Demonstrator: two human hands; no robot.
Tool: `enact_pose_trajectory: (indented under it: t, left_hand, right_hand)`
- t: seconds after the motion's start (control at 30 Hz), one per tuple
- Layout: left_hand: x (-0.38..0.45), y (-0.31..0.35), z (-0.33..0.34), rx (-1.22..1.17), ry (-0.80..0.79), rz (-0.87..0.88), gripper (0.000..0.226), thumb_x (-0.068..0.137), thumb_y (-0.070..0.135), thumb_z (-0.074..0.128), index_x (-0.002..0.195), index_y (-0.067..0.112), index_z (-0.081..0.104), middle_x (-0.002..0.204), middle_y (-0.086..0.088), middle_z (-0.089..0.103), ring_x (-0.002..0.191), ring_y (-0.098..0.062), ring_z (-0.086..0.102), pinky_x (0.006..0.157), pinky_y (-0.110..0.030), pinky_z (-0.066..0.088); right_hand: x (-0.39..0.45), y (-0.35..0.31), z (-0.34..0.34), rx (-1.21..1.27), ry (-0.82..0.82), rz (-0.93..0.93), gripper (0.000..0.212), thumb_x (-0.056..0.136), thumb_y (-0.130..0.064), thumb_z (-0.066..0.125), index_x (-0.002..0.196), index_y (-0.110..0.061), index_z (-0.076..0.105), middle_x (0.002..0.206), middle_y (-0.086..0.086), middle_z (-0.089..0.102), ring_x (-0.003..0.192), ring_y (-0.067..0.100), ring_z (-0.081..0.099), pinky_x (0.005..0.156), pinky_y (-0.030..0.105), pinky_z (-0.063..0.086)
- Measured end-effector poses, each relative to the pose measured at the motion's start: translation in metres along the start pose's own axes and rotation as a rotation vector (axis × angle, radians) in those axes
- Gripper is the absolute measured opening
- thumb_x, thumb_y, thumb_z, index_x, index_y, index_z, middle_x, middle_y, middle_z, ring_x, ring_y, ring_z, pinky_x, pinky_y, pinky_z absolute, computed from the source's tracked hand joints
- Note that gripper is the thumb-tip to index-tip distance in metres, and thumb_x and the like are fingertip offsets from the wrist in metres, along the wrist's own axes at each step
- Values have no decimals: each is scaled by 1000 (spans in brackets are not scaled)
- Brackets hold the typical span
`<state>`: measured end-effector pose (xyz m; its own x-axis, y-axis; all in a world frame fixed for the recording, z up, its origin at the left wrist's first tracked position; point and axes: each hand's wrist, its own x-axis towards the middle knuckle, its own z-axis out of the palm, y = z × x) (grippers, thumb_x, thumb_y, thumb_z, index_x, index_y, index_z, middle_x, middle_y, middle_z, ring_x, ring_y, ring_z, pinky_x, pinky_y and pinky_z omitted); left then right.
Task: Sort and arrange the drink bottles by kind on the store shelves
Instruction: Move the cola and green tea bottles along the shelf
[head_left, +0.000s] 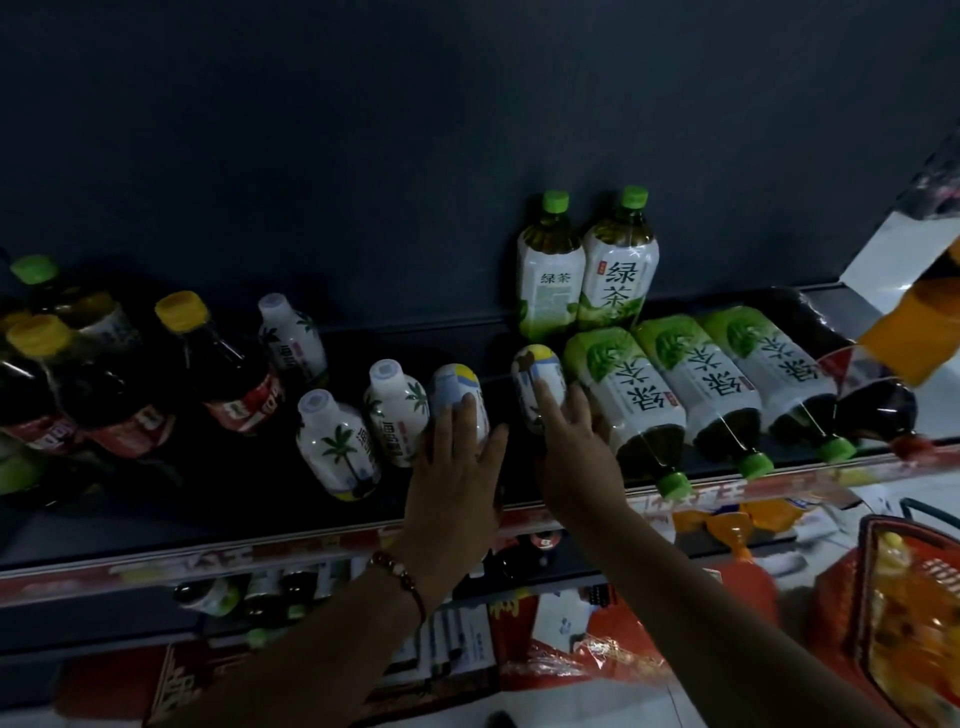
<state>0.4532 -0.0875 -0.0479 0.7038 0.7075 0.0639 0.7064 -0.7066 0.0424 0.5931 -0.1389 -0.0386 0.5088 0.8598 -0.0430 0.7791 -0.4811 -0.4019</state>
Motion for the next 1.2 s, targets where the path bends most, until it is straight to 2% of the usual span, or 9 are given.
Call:
enact_pose_trajectory:
  t: [0.37, 0.53, 0.6, 0.73, 0.9, 0.97, 1.03, 1.13, 1.2]
  left_hand:
    - [4, -7, -4, 54, -12, 29, 77, 64, 3, 82, 134, 15, 52, 146, -25, 46, 126, -48, 49, 85, -52, 56]
    - [-4, -17, -14, 53, -72, 86, 75, 54, 11, 88, 125, 11, 65, 141, -28, 51, 122, -51, 54, 81, -55, 57]
    - [-8, -17, -26, 27, -103, 112, 78, 61, 26, 88, 134, 17, 61, 148, -24, 45, 129, -48, 49, 88, -53, 55]
    - [-15, -23, -49, -54, -131, 202, 70, 94, 37, 56, 156, 28, 23, 162, -10, 8, 147, -33, 16, 114, -43, 34]
    - [-3, -36, -69, -165, -141, 245, 59, 96, 35, 44, 154, 29, 31, 162, -8, 19, 140, -28, 34, 109, -37, 37]
    - [7, -40, -70, -191, -60, 246, 54, 93, 36, 35, 146, 26, 44, 152, -11, 40, 124, -32, 54, 96, -39, 47]
    - [18, -41, -67, -158, 80, 279, 45, 91, 36, 31, 123, 21, 57, 113, -8, 63, 87, -31, 68, 66, -37, 53]
    - [34, -41, -69, 6, 209, 372, 26, 93, 34, 40, 93, 16, 58, 70, -7, 61, 49, -29, 60, 42, -30, 34]
    - [47, -39, -74, 68, 293, 380, 24, 82, 38, 69, 80, 15, 61, 53, -6, 58, 35, -26, 54, 39, -22, 27]
  right_hand:
    - [-11, -4, -54, 69, -31, -80, 71, 85, -21, 61, 149, -33, 32, 146, 8, 40, 110, 27, 57, 75, 29, 46]
    - [1, -14, -89, 138, -51, -19, 49, 80, -25, 64, 128, -25, 57, 113, 7, 64, 91, 25, 61, 69, 27, 47]
    - [12, -16, -91, 146, -49, 11, 39, 79, -25, 64, 117, -22, 59, 98, 5, 63, 82, 23, 55, 60, 26, 39]
    - [30, -22, -79, 233, 51, 24, 29, 83, -34, 65, 106, -19, 55, 91, 5, 63, 84, 30, 60, 65, 33, 43]
    - [42, -29, -72, 281, 114, 59, 34, 84, -42, 66, 110, -20, 61, 100, 6, 70, 93, 30, 65, 77, 45, 53]
    - [42, -30, -72, 297, 104, 65, 33, 85, -40, 67, 110, -19, 61, 100, 5, 70, 93, 27, 65, 78, 45, 54]
    - [37, -30, -71, 302, 100, 64, 33, 85, -40, 67, 113, -22, 61, 102, 1, 70, 93, 22, 65, 78, 42, 54]
    - [26, -28, -68, 262, 93, 41, 38, 85, -44, 66, 118, -28, 58, 104, -3, 68, 92, 19, 64, 76, 39, 53]
    - [15, -26, -68, 267, 94, 45, 42, 85, -41, 67, 123, -26, 56, 108, -1, 66, 93, 20, 63, 79, 41, 53]
